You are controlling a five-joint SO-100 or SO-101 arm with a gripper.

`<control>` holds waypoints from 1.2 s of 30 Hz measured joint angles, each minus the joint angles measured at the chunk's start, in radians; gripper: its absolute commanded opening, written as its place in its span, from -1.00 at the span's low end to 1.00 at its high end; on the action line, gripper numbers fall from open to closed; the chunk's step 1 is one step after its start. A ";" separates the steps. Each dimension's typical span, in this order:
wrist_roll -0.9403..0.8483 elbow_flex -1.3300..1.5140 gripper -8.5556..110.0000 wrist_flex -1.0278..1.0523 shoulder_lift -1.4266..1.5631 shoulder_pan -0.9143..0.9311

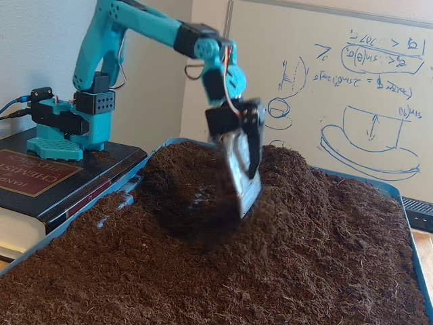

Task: Build a berm.

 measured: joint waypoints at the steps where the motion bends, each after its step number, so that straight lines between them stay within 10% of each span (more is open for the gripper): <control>1: 0.005 0.032 -0.86 0.012 0.046 -0.002; 13: -0.118 0.657 -0.86 0.270 0.652 0.179; 36: -0.348 0.882 -0.86 -0.195 0.325 0.291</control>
